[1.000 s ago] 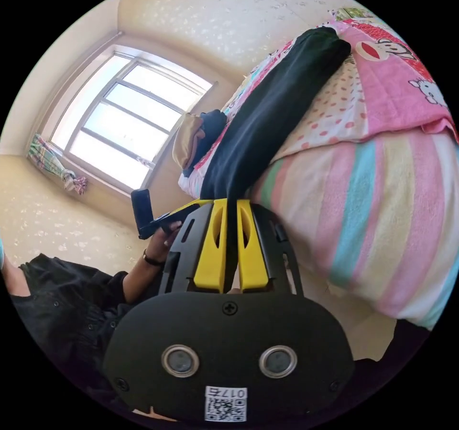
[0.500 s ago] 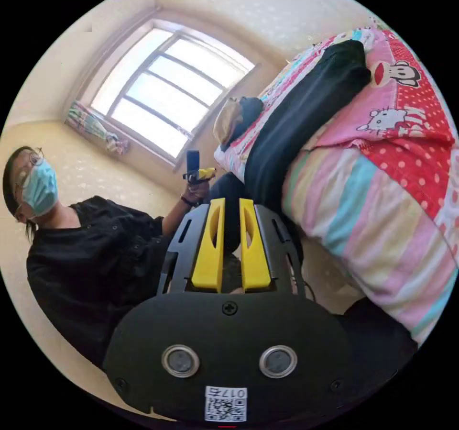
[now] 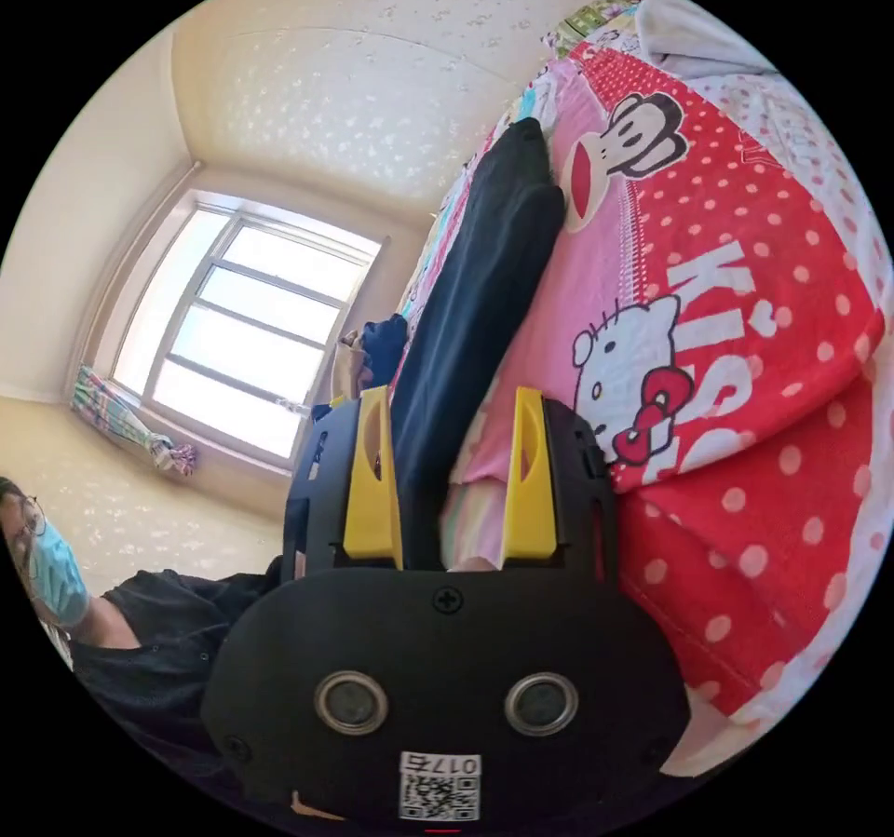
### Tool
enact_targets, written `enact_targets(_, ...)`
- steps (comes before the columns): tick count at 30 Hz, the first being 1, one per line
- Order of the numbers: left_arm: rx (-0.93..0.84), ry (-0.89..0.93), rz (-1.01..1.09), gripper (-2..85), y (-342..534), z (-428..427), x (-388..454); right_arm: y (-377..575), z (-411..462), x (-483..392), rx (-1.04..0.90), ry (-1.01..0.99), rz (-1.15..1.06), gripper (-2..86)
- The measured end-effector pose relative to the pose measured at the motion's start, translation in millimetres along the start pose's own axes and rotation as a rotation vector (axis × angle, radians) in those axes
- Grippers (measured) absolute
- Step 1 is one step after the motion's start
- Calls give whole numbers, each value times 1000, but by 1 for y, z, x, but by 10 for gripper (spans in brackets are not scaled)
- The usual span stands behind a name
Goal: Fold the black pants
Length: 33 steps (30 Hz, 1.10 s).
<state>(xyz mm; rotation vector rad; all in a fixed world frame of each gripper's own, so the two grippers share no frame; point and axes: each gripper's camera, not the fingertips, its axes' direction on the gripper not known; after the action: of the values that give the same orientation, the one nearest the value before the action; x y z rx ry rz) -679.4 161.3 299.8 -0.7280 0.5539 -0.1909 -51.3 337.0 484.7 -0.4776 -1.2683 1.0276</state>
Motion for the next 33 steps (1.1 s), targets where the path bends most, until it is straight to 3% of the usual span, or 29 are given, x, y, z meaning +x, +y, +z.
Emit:
enact_targets(3,91,15,58,177,31,-6,-5,22,6,0,-16,-184,2,150)
enact_targets(9,20,28,29,180,19,4,-7,0,50,-23,-158,-102,-32,154)
enact_targets(11,-13,39,-33,166,7,9,-13,7,57,-23,-138,-1,-27,111)
enact_targets(15,18,-30,-67,90,15,7,-16,30,45,-32,-63,-47,-90,67)
enact_targets(20,123,182,-48,68,53,-18,-4,56,8,-79,-110,-298,-275,29)
enact_targets(22,135,271,82,64,67,-41,34,70,-10,-123,-134,-283,-426,22)
enact_targets(26,118,278,348,62,75,-84,120,112,-58,-249,-55,-175,-779,15)
enact_targets(33,342,430,691,60,104,-183,280,170,-118,-415,189,-215,-979,19)
